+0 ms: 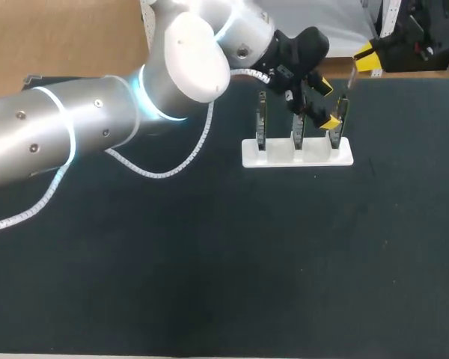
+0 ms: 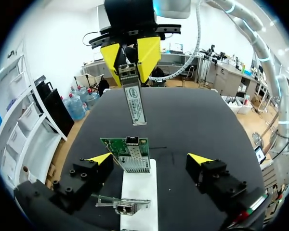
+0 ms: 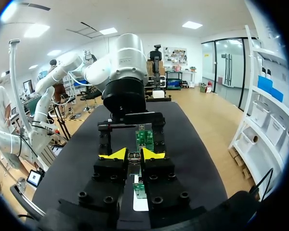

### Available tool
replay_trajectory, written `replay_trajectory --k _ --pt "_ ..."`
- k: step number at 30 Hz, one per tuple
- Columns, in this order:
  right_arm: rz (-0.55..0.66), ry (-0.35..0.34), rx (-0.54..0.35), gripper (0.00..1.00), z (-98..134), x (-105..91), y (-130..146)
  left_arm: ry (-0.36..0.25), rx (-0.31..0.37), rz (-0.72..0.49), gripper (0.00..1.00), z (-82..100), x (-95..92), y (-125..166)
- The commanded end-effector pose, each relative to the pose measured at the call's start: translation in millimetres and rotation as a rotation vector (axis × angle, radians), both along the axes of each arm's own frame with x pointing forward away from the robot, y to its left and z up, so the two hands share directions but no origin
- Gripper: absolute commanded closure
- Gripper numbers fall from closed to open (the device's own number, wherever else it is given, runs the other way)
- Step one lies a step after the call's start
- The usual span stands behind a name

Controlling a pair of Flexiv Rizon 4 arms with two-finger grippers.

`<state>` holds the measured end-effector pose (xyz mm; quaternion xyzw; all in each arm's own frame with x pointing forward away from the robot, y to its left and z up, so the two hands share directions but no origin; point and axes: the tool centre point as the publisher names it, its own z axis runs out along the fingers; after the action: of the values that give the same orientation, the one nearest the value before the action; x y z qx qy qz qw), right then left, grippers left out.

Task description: Pick up the optical module with the left hand, and insert it into the network port with the right hand.

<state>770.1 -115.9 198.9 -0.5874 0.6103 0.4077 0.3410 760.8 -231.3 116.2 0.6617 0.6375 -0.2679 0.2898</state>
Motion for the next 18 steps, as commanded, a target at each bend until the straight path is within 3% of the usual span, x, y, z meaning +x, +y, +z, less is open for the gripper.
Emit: replay_trajectory --k 1,18 --pt "-0.007 -0.005 0.004 1.0 -0.3 -2.3 -1.2 0.014 0.014 0.0 0.0 1.4 4.0 -4.6" --pt "-0.001 -0.007 0.002 1.0 -0.7 -2.4 -3.8 0.049 0.036 0.029 0.0 -7.2 6.1 -2.6"
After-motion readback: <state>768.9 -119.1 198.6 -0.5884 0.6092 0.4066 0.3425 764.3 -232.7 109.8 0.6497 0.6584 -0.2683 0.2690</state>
